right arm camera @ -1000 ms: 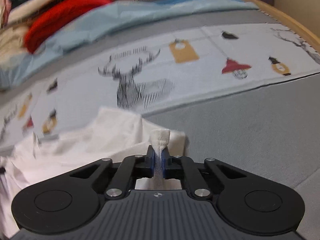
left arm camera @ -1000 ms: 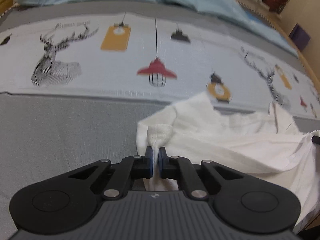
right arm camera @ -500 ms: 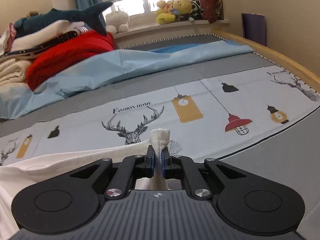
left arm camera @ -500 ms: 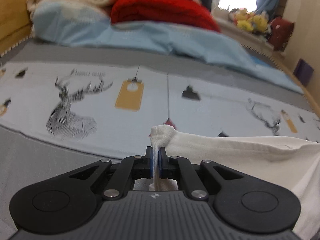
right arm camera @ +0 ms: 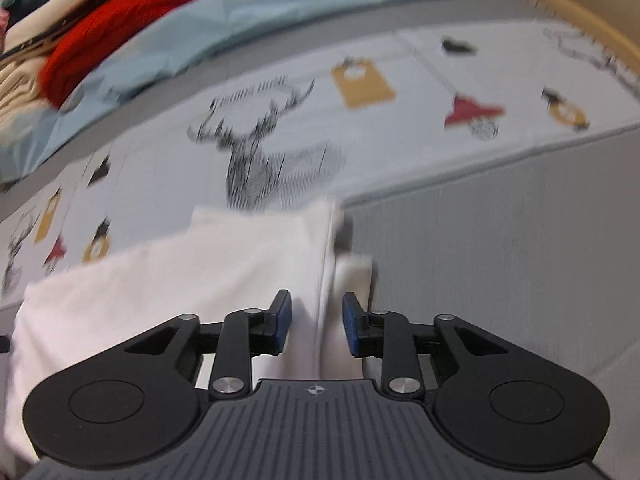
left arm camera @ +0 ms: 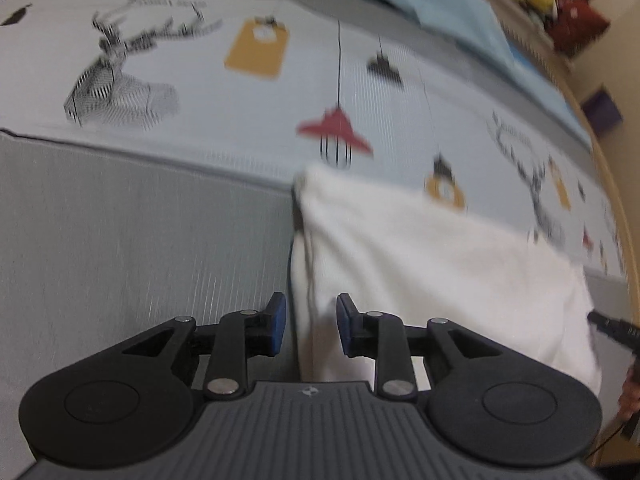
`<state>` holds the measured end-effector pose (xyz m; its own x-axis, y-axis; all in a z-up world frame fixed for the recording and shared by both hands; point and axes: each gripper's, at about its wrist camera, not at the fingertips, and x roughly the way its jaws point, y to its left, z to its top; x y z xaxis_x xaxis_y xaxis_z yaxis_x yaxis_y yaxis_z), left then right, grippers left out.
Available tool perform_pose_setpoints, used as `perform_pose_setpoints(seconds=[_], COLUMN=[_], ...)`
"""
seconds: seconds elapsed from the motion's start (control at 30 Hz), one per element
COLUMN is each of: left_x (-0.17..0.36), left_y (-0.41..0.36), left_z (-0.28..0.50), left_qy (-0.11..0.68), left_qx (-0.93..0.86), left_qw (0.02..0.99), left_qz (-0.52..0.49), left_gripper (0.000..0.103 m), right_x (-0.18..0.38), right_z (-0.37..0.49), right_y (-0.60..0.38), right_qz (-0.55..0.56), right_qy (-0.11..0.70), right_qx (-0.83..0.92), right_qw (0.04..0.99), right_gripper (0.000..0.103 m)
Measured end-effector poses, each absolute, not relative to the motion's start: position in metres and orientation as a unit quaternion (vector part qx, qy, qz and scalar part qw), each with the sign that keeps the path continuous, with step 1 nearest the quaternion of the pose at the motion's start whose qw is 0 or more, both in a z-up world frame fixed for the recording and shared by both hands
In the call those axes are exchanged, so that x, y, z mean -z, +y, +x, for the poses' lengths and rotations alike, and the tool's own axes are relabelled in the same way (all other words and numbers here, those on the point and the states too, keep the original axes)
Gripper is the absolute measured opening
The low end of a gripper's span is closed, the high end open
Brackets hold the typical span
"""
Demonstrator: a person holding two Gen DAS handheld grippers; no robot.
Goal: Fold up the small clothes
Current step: 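Lower the folded hem onto the shirt and open both tools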
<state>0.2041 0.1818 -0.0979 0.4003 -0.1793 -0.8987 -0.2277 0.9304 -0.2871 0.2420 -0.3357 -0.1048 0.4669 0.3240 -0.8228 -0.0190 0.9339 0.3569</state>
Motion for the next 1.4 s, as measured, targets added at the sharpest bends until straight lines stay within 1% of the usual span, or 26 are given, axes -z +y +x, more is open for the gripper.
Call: perform_pose_setpoints(seconds=[0.2,0.27,0.4,0.63,0.67,0.7,0.73,0.77,0.8,0.83,0.9,1.03,1.1,1.17,1.2,1.27,1.33,1.4], left_x=[0.105,0.102,0.099,0.101,0.102,0.103,0.103,0.104,0.104,0.103,0.095,0.065,0.070,0.087,0.092,0.092,0.087,0.076], left_y=[0.168,0.161,0.156,0.148,0.148,0.147,0.146,0.144,0.142,0.140,0.136,0.143,0.145,0.146,0.144,0.134,0.133,0.138], left_z=[0.175,0.163,0.140,0.118,0.118,0.120,0.122,0.122,0.123,0.122,0.121,0.110,0.106,0.104,0.102,0.099,0.101,0.104], left_qy=[0.597,0.603,0.610,0.628,0.629,0.631,0.634,0.636,0.637,0.636,0.626,0.576,0.589,0.625,0.633,0.634,0.627,0.609], left_qx=[0.026,0.038,0.056,0.070,0.070,0.070,0.071,0.076,0.081,0.088,0.098,0.122,0.111,0.095,0.102,0.119,0.112,0.095], left_qw=[0.786,0.784,0.781,0.771,0.770,0.769,0.767,0.765,0.764,0.764,0.772,0.805,0.798,0.774,0.767,0.764,0.771,0.787], left_qz=[-0.159,-0.139,-0.124,-0.084,-0.080,-0.077,-0.074,-0.070,-0.065,-0.057,-0.046,-0.079,-0.059,-0.032,-0.021,0.007,0.007,-0.001], left_gripper=[0.030,0.030,0.030,0.030,0.030,0.030,0.029,0.025,0.014,0.009,0.005,0.004,0.004,0.004,0.004,0.005,0.007,0.008], right_x=[0.105,0.103,0.104,0.107,0.105,0.104,0.105,0.103,0.101,0.099,0.091,0.067,0.076,0.089,0.093,0.097,0.086,0.069], right_z=[0.201,0.186,0.163,0.144,0.144,0.144,0.147,0.147,0.147,0.146,0.146,0.142,0.141,0.139,0.139,0.142,0.146,0.149], right_y=[-0.342,-0.344,-0.356,-0.344,-0.342,-0.339,-0.338,-0.338,-0.338,-0.340,-0.347,-0.373,-0.377,-0.373,-0.369,-0.372,-0.378,-0.381], right_qz=[0.145,0.126,0.127,0.041,0.031,0.025,0.022,0.019,0.016,0.015,0.019,0.080,0.062,0.029,0.003,-0.001,0.020,0.050], right_qy=[0.549,0.551,0.568,0.579,0.577,0.576,0.575,0.573,0.570,0.568,0.557,0.524,0.548,0.579,0.590,0.603,0.579,0.538], right_qx=[-0.168,-0.188,-0.221,-0.238,-0.242,-0.245,-0.246,-0.246,-0.248,-0.249,-0.248,-0.263,-0.250,-0.238,-0.226,-0.205,-0.193,-0.198], right_qw=[0.806,0.803,0.783,0.779,0.779,0.780,0.780,0.782,0.783,0.784,0.793,0.806,0.796,0.779,0.775,0.771,0.792,0.818], right_gripper=[0.033,0.034,0.035,0.034,0.031,0.018,0.010,0.010,0.007,0.006,0.005,0.005,0.005,0.002,0.000,0.000,0.000,0.003])
